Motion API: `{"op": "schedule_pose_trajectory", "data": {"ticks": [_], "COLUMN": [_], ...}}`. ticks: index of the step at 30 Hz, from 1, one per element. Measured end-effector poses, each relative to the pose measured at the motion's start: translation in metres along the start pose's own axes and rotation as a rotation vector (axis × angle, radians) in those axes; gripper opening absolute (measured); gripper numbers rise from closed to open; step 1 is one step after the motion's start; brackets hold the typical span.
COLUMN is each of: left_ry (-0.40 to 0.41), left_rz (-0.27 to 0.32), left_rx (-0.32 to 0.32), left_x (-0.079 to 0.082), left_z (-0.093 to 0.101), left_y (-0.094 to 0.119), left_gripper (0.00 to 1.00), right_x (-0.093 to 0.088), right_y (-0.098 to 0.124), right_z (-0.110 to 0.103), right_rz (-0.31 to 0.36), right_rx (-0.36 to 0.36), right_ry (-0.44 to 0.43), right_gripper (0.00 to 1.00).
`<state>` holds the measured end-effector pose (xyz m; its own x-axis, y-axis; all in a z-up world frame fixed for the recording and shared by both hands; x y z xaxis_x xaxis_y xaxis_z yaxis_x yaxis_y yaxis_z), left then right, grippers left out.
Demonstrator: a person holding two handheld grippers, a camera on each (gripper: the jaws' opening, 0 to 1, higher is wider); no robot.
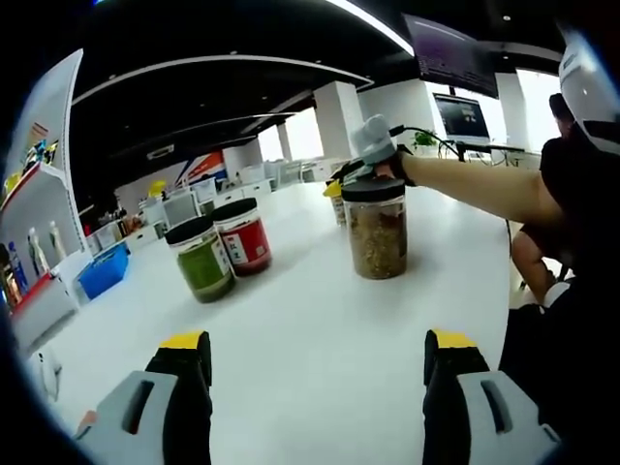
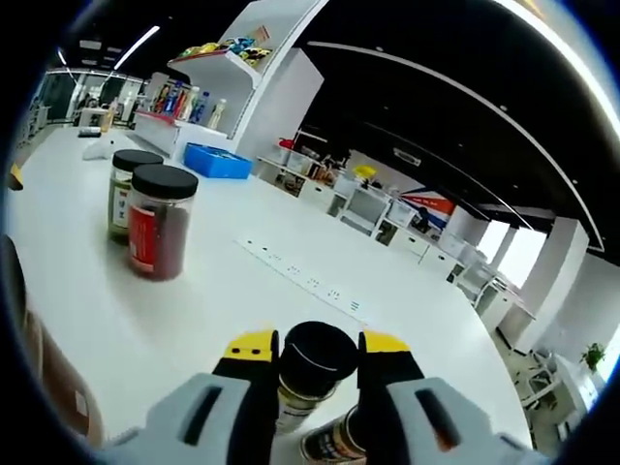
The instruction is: Pick up the mixed condiments and ingredients on the table and sort them into separate groups
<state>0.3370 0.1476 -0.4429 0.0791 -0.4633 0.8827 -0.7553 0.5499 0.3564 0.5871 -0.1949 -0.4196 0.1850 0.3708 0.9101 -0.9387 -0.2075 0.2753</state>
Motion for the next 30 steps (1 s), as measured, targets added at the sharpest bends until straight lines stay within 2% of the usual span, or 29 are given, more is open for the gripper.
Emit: {"op": "schedule_pose_trajectory", "data": {"ticks": [9, 16, 30], "left_ry": [-0.002, 0.001, -0.001], "left_rz": [0.005, 0.007, 0.010], "left_rx": [0.005, 0.004, 0.010], "left_x": [0.0005, 0.0000, 0.0011], "left_z": [0.0006, 0.0024, 0.0034], "left_y": [0.0029, 0.0043, 0.0059], "left_gripper": [0.90, 0.90, 0.90], "right_x": [-0.0005, 0.0011, 0.0063], "right_y": [0.0016, 0.0030, 0.0100], "right_z": [-0.0003, 0.0043, 0.0049], "right_rz": [-0.003, 0.007, 0.036], "right_rx": [0.009, 0.013, 0.024], "right_ry": [0.010, -0.038, -0.060], "right_gripper": [0.30, 0.29, 0.29]}}
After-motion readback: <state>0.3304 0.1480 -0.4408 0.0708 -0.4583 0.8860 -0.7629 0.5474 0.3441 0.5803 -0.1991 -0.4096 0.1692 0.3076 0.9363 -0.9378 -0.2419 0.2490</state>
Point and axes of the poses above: the point that each gripper's makers call its tool centre point, and the gripper's own axes: y roughly backward along the fingers, z roughly to its right, x roughly out of its top, the point moved 8 cm from there along y, roughly backward along the fingers, and after that the axes turned 8 degrees about -y, right-handed, at the moved point
